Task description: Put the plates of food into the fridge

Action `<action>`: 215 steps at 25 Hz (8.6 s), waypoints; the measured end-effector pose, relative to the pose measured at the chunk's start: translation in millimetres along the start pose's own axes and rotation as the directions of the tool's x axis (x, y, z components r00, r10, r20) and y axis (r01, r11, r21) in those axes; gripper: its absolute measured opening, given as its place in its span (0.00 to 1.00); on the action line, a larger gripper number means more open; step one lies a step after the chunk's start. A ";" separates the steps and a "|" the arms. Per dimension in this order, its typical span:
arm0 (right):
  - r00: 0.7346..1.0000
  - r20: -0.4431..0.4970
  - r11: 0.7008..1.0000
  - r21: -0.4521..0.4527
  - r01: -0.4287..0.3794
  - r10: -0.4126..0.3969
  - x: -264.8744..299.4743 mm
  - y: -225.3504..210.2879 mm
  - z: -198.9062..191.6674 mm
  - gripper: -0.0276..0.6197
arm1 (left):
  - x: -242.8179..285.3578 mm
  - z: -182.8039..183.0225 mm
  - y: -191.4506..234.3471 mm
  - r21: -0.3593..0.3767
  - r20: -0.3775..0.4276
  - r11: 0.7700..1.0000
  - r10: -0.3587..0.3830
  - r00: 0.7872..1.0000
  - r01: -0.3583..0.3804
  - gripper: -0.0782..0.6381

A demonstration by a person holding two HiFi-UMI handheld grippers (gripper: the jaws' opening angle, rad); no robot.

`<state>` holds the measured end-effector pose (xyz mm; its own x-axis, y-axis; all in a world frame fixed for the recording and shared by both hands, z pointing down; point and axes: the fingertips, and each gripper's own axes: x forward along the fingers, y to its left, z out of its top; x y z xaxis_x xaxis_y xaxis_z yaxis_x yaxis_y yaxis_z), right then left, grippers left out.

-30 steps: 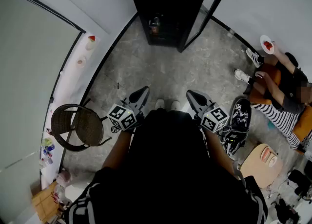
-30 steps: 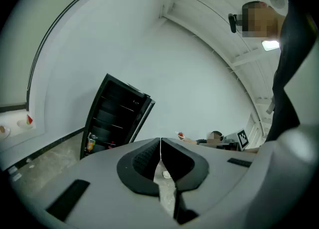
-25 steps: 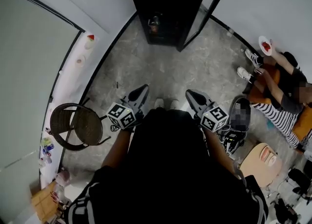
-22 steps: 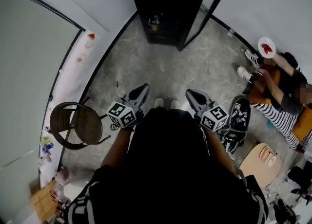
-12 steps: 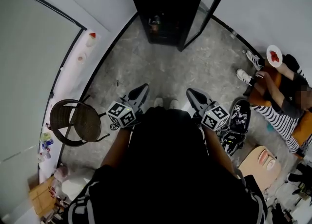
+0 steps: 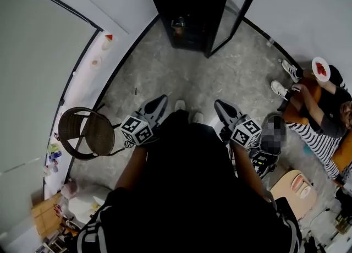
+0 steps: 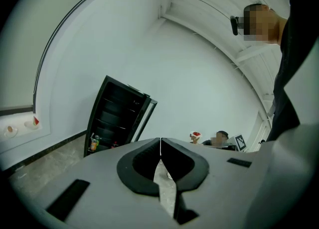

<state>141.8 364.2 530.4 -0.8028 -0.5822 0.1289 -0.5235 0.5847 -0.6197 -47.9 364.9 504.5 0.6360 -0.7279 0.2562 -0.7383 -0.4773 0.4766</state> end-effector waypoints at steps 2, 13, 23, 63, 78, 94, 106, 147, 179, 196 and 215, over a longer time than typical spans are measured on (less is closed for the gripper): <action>1.000 0.000 1.000 0.006 -0.001 0.001 -0.3 -2.7 1.3 0.08 | 3.2 0.9 0.4 0.005 0.000 1.000 0.001 1.000 -0.001 0.14; 1.000 0.024 1.000 0.011 0.017 -0.017 11.9 -23.1 19.2 0.08 | 32.3 15.4 12.4 0.018 0.013 0.999 -0.029 1.000 0.028 0.14; 0.999 0.001 0.999 0.014 0.047 -0.047 65.5 -54.6 45.4 0.08 | 79.5 41.7 64.6 -0.024 0.006 0.998 -0.058 0.998 0.058 0.14; 0.974 0.066 0.976 0.039 0.214 -0.217 215.9 -110.2 136.4 0.08 | 185.3 133.7 212.9 -0.101 -0.069 0.973 -0.217 0.974 0.209 0.14; 0.990 0.048 0.990 0.045 0.132 -0.134 243.0 -164.0 182.4 0.08 | 239.3 164.4 212.6 -0.073 -0.052 0.984 -0.164 0.985 0.160 0.14; 1.000 0.001 0.997 0.081 0.012 -0.012 261.7 -202.0 218.9 0.08 | 296.8 186.1 209.5 -0.065 -0.038 0.994 -0.086 0.996 0.083 0.14; 0.996 -0.051 0.992 0.106 -0.072 0.077 271.9 -209.1 230.5 0.08 | 303.1 190.1 206.3 -0.068 -0.013 0.998 -0.013 1.000 0.012 0.14; 0.958 0.263 0.700 0.705 -0.110 -0.114 386.9 -202.0 319.7 0.29 | 292.9 200.0 260.8 -0.105 -0.025 0.985 -0.138 0.990 0.135 0.14; 0.966 0.166 0.299 0.949 -0.101 -0.201 396.3 -230.4 320.4 0.23 | 293.0 192.7 256.5 -0.125 -0.040 0.979 -0.167 0.985 0.161 0.14; 0.968 0.161 0.270 0.957 -0.105 -0.194 400.6 -218.2 331.2 0.21 | 288.8 186.7 252.1 -0.138 -0.051 0.973 -0.193 0.980 0.184 0.14; 0.981 0.156 0.360 0.927 -0.104 -0.118 394.5 -223.1 318.9 0.15 | 307.7 174.6 260.2 -0.173 -0.085 0.968 -0.200 0.976 0.183 0.14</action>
<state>33.0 -176.1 472.6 -0.6811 -0.7279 0.0789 0.1598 -0.2529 -0.9542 -83.6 -69.2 560.5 0.7875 -0.5731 0.2267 -0.5592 -0.5099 0.6537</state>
